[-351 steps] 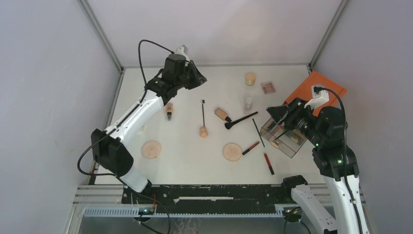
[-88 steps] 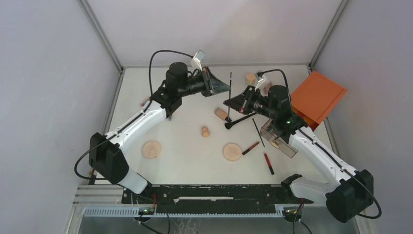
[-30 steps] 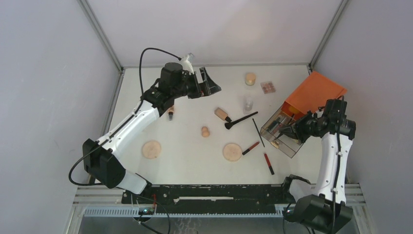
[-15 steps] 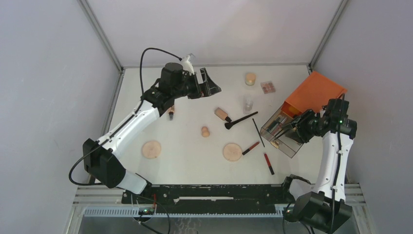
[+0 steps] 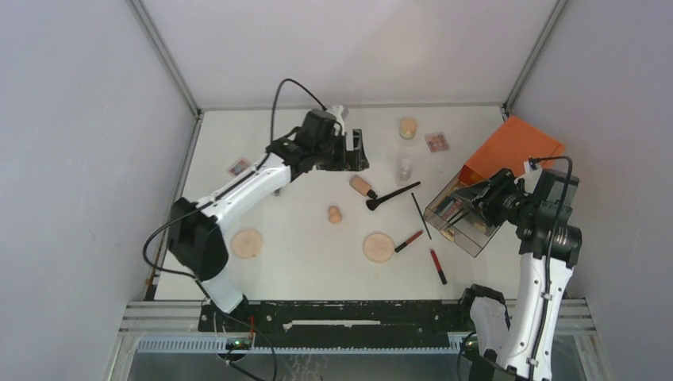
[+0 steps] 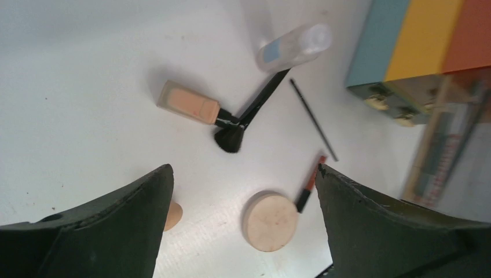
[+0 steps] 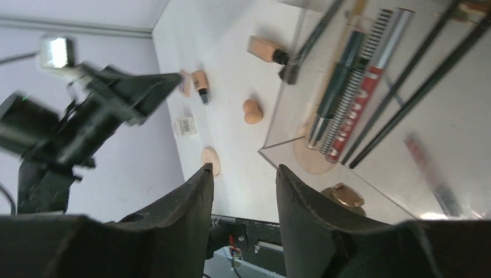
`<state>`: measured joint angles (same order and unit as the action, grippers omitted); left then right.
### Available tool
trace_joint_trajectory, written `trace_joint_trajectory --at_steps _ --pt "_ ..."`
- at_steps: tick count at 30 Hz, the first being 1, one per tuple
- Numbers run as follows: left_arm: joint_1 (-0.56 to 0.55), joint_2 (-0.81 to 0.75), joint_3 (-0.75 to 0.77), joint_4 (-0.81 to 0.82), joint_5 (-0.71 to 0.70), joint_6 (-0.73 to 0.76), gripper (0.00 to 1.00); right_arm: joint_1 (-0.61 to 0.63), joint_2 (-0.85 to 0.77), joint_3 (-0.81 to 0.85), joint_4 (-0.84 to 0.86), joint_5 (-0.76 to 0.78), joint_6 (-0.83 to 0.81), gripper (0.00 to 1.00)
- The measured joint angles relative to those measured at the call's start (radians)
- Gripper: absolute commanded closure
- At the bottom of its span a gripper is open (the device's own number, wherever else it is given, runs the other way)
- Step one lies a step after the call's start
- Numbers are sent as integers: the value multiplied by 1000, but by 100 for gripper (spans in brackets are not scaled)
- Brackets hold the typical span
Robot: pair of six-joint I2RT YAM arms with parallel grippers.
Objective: Organize the makeup
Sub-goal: Pick up the makeup brush from the center of the board.
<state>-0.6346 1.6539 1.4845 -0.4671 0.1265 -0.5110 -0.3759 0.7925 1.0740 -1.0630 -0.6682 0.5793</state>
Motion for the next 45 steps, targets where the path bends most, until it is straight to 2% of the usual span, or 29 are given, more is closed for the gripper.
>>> trace_joint_trajectory --at_steps 5,9,12,17,26,31,36,45 --pt "-74 155 87 -78 -103 71 16 95 -71 0 107 3 39 46" --pt "-111 265 156 -115 -131 97 27 175 -97 0 171 37 56 46" --pt "-125 335 217 -124 -123 104 37 196 -95 0 196 59 58 47" --pt "-143 449 348 -123 -115 140 48 200 -88 0 208 79 56 47" --pt "-171 663 552 -138 -63 191 49 200 -88 0 208 92 51 47" --pt "-182 718 563 -161 -58 199 49 200 -88 0 208 92 49 47" --pt "-191 757 564 -187 -53 215 55 200 -88 0 208 92 47 47" --pt "-230 757 559 -200 -106 259 83 200 -88 0 208 92 47 48"
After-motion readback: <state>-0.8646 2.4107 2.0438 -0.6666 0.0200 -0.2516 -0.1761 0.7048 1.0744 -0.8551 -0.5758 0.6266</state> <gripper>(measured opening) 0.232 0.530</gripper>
